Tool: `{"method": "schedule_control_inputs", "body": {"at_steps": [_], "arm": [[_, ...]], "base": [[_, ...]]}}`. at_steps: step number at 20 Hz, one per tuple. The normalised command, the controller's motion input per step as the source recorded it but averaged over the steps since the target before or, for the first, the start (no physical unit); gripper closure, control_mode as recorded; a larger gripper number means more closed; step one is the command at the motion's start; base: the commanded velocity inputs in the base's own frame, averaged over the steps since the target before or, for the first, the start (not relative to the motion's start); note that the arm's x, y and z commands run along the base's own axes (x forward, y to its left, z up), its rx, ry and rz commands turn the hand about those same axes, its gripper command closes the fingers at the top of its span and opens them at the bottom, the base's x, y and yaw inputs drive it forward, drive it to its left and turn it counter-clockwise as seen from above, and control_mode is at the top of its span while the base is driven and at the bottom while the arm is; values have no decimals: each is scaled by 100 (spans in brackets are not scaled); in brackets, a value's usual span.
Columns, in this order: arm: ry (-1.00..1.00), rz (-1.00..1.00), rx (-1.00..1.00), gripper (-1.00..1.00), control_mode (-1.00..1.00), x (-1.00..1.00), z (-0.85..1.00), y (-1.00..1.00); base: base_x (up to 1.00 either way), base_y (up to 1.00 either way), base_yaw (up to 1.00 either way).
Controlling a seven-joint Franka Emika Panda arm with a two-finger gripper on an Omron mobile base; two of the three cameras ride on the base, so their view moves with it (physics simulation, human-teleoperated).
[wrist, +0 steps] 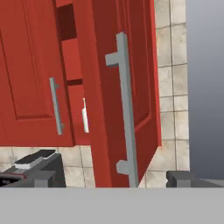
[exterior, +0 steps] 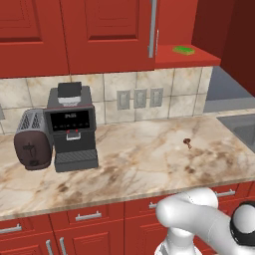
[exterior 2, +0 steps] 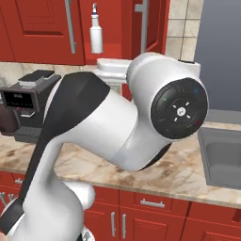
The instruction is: Pick the spray and sponge from the cabinet and place them on the counter.
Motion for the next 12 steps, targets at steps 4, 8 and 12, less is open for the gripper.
{"method": "schedule_control_inputs", "body": {"at_steps": [4, 8, 12], "arm": [[-11, 0, -6, -100, -100, -26, -11, 51], [-3, 0, -13, -100, -100, -27, -31, 65], [0, -4, -19, -100, -100, -30, -33, 73]], "base": [[0, 0, 0], [0, 0, 0], [0, 0, 0]]}}
